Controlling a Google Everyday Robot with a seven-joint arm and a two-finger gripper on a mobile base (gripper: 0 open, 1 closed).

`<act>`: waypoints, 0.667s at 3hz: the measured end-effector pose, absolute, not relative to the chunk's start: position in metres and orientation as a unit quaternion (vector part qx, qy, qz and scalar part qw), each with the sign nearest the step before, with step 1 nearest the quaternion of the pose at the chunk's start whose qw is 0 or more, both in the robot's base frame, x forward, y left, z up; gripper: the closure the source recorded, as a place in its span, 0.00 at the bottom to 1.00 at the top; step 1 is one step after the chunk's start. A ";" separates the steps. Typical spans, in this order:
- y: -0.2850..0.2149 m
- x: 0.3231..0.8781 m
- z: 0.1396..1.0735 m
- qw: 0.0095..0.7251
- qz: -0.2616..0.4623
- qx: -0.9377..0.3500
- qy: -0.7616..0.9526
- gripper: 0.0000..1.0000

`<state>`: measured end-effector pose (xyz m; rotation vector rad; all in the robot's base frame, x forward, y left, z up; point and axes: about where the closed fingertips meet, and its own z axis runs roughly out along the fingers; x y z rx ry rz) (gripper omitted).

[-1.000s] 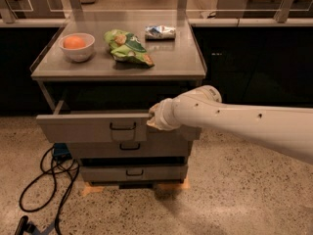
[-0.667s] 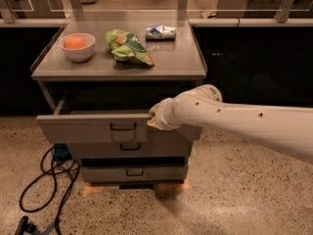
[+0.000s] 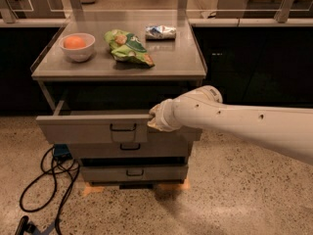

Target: Open top drawer

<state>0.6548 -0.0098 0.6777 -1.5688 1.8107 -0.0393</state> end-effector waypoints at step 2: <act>-0.013 0.637 0.674 0.370 -0.024 -0.607 0.703 1.00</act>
Offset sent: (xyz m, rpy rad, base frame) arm -0.2652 -0.0366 -0.1571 -0.0716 -0.1016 -0.0549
